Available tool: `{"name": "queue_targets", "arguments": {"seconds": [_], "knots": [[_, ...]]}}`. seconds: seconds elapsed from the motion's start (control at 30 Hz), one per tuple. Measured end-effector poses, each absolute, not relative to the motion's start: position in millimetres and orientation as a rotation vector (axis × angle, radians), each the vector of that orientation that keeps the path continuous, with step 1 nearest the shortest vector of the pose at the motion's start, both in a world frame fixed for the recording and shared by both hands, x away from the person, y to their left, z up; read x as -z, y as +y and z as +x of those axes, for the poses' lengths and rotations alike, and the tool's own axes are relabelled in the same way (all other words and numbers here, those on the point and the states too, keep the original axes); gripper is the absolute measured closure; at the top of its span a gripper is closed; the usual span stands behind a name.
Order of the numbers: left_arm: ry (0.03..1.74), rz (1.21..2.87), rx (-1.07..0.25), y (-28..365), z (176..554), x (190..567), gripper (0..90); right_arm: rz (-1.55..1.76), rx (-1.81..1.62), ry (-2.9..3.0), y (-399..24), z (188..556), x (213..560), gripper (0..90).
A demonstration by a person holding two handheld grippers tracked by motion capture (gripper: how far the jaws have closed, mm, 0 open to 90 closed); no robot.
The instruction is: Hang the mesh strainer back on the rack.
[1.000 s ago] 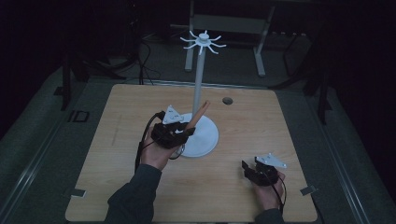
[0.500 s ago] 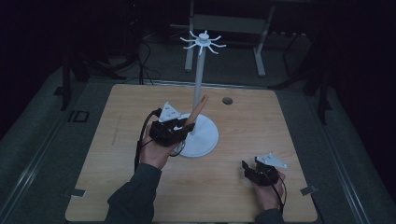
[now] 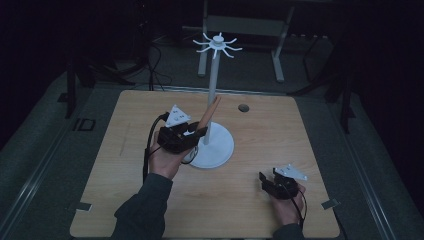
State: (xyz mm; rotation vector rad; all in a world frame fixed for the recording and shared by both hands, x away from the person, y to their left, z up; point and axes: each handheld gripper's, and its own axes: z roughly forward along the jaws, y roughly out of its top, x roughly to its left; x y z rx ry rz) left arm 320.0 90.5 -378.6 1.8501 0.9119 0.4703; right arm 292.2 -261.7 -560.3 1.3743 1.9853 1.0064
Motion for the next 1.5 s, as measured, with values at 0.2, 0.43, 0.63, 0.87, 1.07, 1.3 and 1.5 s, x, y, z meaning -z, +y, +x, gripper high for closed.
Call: {"name": "queue_targets", "arguments": {"seconds": [0.2, 0.43, 0.63, 0.87, 1.07, 1.3, 1.5], "knots": [[0.916, 1.833, -0.475, 92.3, 320.2, 374.5, 69.1, 1.377, -1.008, 1.984, -261.6, 292.1, 560.3, 40.9], [0.919, 1.814, -0.483, 94.0, 319.6, 369.6, 69.1, 1.378, -1.009, 1.982, -261.7, 292.1, 560.3, 40.7], [0.931, 1.788, -0.5, 95.8, 318.8, 365.5, 69.1, 1.38, -1.008, 1.977, -261.9, 292.1, 560.2, 40.2], [0.94, 1.777, -0.501, 97.1, 319.3, 364.1, 69.1, 1.38, -1.009, 1.973, -262.0, 291.9, 560.2, 40.2], [0.936, 1.762, -0.51, 95.4, 318.9, 361.3, 69.2, 1.38, -1.009, 1.97, -262.2, 291.8, 560.2, 40.1], [0.934, 1.727, -0.513, 95.5, 318.4, 353.8, 69.1, 1.384, -1.01, 1.967, -262.3, 291.8, 560.1, 39.9], [0.93, 1.714, -0.522, 94.4, 318.4, 348.2, 69.1, 1.385, -1.01, 1.966, -262.4, 291.7, 560.1, 39.9]]}}
